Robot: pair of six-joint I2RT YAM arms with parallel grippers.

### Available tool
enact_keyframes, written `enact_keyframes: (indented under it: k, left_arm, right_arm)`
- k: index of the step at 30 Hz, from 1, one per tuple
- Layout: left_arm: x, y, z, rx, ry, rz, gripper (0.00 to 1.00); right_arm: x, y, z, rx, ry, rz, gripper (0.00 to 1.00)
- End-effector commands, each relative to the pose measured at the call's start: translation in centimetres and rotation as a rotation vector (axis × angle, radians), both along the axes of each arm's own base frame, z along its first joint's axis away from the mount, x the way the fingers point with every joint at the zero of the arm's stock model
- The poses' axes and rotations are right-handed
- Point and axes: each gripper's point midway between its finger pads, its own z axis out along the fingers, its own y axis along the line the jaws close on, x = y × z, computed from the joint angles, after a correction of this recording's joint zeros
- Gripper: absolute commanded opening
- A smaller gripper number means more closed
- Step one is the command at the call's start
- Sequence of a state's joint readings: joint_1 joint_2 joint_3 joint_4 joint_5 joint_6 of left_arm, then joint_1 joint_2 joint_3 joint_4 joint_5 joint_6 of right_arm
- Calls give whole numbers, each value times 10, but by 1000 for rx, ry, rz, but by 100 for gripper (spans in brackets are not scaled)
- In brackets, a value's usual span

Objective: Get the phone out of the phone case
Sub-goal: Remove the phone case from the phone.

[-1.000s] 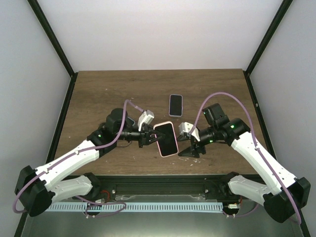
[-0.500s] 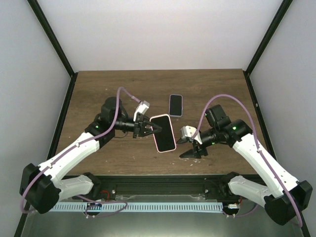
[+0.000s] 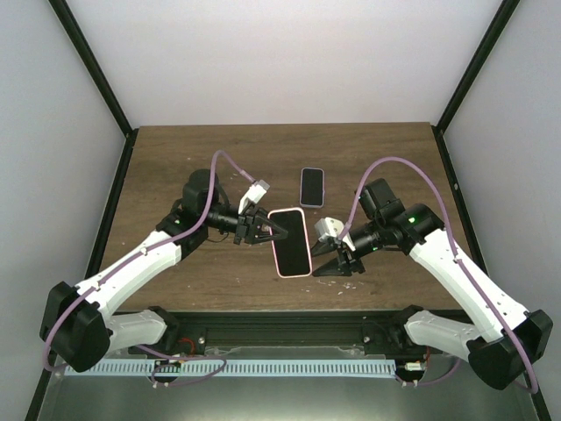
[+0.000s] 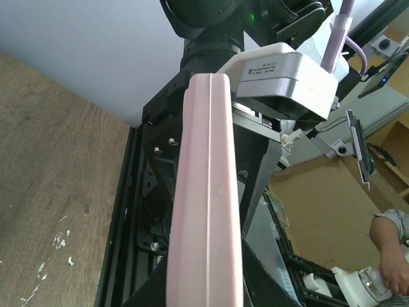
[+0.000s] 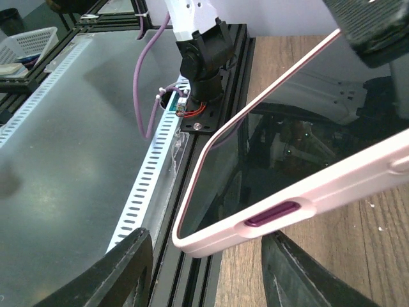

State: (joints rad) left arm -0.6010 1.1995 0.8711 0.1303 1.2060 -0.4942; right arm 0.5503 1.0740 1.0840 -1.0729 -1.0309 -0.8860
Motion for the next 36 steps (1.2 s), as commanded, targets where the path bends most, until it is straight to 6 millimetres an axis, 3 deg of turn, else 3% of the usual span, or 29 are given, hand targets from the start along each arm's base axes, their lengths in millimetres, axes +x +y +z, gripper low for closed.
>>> enact_keyframes:
  k: [1, 7, 20, 36]
  left_arm:
    - [-6, 4, 24, -66, -92, -12, 0]
    - [-7, 5, 24, -76, -73, -15, 0]
    - [-16, 8, 24, -76, -42, -45, 0]
    - [-31, 12, 26, -98, 38, -127, 0]
  right_arm:
    - [-12, 1, 8, 22, -4, 52, 48]
    - [-4, 4, -3, -20, 9, 26, 40]
    - [4, 8, 1, 6, -67, 37, 24]
    - [47, 17, 15, -42, -331, 17, 13]
